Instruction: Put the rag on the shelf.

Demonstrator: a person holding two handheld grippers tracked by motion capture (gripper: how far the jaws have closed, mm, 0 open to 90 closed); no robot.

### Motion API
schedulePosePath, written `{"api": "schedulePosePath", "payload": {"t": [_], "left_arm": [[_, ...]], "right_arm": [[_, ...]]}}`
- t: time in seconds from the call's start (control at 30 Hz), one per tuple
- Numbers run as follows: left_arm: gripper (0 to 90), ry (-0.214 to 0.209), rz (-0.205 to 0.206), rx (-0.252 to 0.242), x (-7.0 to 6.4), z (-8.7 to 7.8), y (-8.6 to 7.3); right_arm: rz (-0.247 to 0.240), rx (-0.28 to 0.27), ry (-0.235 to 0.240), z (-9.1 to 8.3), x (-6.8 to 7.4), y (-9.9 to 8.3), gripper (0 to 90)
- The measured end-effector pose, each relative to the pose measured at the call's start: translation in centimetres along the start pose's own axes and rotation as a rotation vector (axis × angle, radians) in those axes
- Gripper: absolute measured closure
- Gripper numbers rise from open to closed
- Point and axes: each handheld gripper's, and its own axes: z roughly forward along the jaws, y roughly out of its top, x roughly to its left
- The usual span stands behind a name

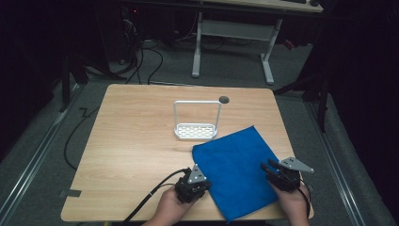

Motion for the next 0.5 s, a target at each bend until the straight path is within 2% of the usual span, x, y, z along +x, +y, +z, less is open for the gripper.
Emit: {"api": "schedulePosePath", "payload": {"t": [0.1, 0.17, 0.33, 0.5], "left_arm": [[88.1, -0.02, 0.0, 0.01, -0.5, 1.0, 0.1], [88.1, -0.023, 0.019, 0.026, -0.7, 1.5, 0.2], [90.0, -0.03, 0.029, 0.043, -0.7, 1.6, 0.1], [90.0, -0.052, -0.013, 0.044, 0.1, 0.8, -0.5]], "right_arm": [[-0.003, 0.003, 0.0, 0.0, 0.1, 0.0, 63.4], [0.0, 0.005, 0.001, 0.1, 0.0, 0.0, 63.6], [-0.001, 0.007, 0.005, 0.2, 0.0, -0.1, 65.1], [-0.003, 0.009, 0.011, 0.2, 0.2, 0.0, 68.4]]}}
